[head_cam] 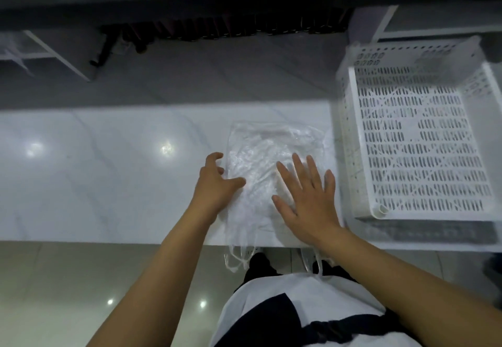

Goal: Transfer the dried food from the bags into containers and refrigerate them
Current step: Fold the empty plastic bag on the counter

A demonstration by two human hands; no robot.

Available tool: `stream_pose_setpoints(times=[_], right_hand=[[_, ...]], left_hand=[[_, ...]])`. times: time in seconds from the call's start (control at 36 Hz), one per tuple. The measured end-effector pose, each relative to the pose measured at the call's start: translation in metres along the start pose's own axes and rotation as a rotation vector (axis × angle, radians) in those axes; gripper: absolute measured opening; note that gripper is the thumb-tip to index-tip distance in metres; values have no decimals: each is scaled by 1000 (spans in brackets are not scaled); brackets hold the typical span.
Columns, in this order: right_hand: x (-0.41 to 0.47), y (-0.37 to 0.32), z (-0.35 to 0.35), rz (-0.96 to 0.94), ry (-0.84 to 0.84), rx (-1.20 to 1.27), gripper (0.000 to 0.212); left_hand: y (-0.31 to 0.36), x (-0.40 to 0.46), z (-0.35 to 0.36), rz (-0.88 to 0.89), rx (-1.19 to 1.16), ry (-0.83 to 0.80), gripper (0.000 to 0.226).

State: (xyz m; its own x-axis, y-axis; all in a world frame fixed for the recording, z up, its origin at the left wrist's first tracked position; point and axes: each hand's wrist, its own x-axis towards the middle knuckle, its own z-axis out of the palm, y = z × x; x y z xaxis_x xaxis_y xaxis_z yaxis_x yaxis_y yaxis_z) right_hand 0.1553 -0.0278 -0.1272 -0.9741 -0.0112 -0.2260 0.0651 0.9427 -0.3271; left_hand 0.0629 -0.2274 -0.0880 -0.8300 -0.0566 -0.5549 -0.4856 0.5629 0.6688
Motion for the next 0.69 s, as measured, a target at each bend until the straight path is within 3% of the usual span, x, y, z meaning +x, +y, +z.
stream_pose_setpoints(times=[0.19, 0.31, 0.39, 0.56, 0.69], right_hand=[[24, 1, -11, 119, -102, 8, 63], [24, -1, -5, 109, -99, 32, 64], [24, -3, -1, 94, -106, 46, 64], [31, -16, 4, 70, -127, 58, 62], [40, -33, -1, 11, -170, 120, 61]], left_hand=[[10, 5, -7, -91, -122, -70, 67], [7, -7, -3, -86, -123, -102, 39], [0, -18, 6, -36, -86, -116, 42], [-8, -32, 16, 111, 82, -43, 31], [-13, -27, -5, 149, 159, 111, 28]])
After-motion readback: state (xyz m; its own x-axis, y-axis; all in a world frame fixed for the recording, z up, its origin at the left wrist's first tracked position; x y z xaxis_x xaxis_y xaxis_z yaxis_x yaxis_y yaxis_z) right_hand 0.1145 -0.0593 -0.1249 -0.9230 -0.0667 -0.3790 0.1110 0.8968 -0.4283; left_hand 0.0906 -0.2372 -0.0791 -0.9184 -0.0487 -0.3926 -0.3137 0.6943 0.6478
